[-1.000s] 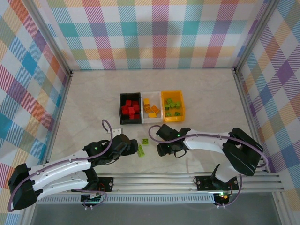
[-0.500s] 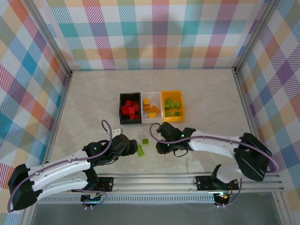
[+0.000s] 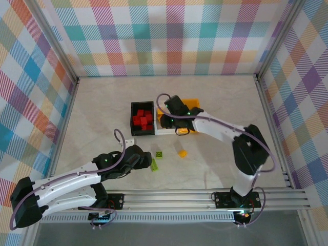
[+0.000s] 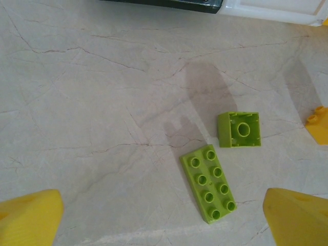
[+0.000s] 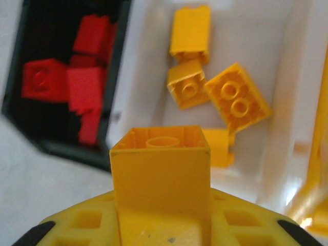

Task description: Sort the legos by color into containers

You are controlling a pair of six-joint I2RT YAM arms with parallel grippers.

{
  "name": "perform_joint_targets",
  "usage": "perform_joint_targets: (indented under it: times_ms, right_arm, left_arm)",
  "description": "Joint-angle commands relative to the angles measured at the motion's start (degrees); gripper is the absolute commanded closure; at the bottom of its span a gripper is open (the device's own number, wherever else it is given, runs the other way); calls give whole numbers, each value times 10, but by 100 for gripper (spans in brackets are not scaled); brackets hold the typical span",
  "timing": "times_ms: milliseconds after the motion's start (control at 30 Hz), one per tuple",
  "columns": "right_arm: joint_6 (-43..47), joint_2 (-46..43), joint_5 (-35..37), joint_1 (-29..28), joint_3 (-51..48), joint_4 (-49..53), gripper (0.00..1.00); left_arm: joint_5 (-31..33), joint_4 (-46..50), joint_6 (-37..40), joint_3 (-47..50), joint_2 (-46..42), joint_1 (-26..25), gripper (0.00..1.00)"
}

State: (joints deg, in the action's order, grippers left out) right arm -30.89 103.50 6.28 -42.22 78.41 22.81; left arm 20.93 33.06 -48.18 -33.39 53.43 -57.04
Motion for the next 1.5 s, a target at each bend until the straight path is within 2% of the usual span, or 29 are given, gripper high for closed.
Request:
perform_joint_targets:
  times_ms: [0, 100, 133, 300, 467, 633, 833, 1133, 1367, 1467]
  right_arm:
    - [-6, 45, 2, 19, 64, 12, 56]
    - [-2, 70, -24, 31, 102, 9, 32]
    - [3, 69, -28, 33, 110, 6, 27]
    - [17, -6, -33, 29, 61, 7, 21]
    - [3, -121, -1, 2, -98, 10, 18]
    - [-48, -194, 28, -26, -243, 20, 17]
    - [-117, -211, 46, -44, -344, -33, 16]
    - [-127, -154, 105, -97, -332, -6, 20]
    - [-113, -145, 80, -104, -346, -50, 31]
    - [-101, -140, 72, -104, -346, -65, 41]
  left_arm:
    - [21, 12, 17, -28, 20, -8, 0]
    - [22, 4, 26, -42, 49, -8, 0]
    - [21, -2, 30, -46, 59, -8, 0]
    - [24, -12, 35, -62, 104, -8, 0]
    - [25, -17, 29, -51, 94, -8, 0]
    - [19, -9, 11, -30, 60, -8, 0]
    - [17, -7, -22, 18, 13, -8, 0]
    - [14, -10, -39, 46, -25, -8, 0]
    - [13, -12, -36, 44, -24, -8, 0]
    - [13, -9, -35, 43, -26, -8, 0]
